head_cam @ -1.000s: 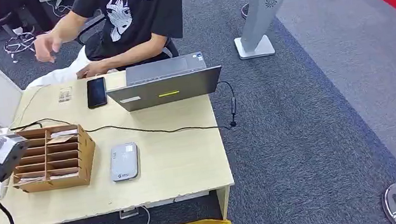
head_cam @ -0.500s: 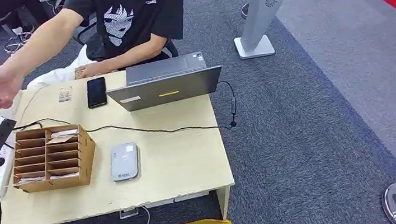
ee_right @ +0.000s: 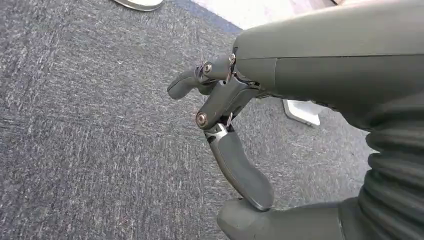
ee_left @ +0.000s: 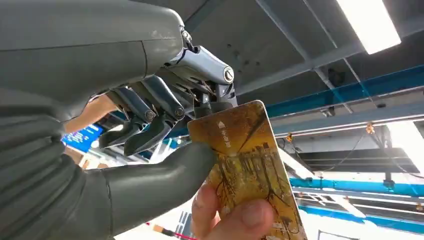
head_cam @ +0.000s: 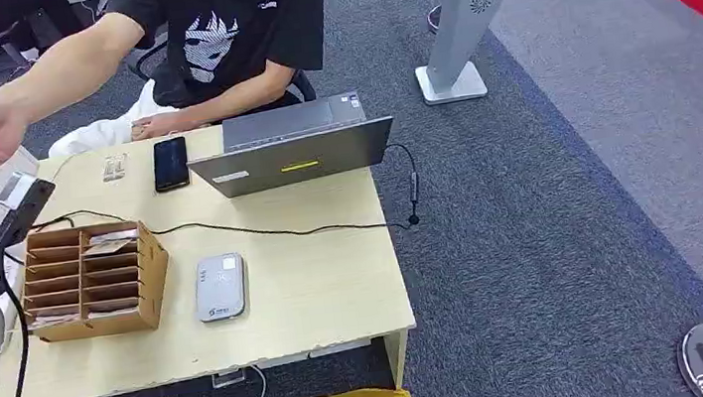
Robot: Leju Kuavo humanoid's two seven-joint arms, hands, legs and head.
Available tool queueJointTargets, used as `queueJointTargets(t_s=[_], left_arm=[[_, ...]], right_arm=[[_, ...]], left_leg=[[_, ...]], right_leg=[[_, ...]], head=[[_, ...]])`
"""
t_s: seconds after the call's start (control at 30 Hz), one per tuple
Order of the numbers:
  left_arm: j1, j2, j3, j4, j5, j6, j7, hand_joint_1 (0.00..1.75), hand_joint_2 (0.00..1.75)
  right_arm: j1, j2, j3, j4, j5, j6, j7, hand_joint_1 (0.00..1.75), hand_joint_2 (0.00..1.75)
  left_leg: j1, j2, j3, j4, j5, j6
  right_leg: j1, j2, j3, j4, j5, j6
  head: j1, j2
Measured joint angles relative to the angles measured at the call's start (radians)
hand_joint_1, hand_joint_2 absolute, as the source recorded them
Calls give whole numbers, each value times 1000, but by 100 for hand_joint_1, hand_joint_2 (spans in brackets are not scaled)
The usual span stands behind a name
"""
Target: Pass the card to the sensor for recognition and then transmit it.
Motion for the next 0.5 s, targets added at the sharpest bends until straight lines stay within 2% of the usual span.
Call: queueJointTargets(t_s=[0.03,0.07,0.27,0.5], left_arm=[[-1,-6,-4,-1,4,1,0,16,175],[0,-13,-7,-7,7,5,-2,0,175],[19,-41,-24,-73,24,48,-17,0,175],[77,-49,-25,-186,35,50,-25,0,175]], right_arm=[[0,0,0,0,0,0,0,0,175],[0,0,0,1,3,0,0,0,175],[0,0,0,10,42,0,25,0,175],[1,0,0,20,89,0,58,0,175]], left_leg=[[0,0,0,0,0,0],[0,0,0,0,0,0],[0,0,0,0,0,0],[0,0,0,0,0,0]], right_leg=[[0,0,0,0,0,0],[0,0,0,0,0,0],[0,0,0,0,0,0],[0,0,0,0,0,0]], head=[[0,0],[0,0],[0,0],[0,0]])
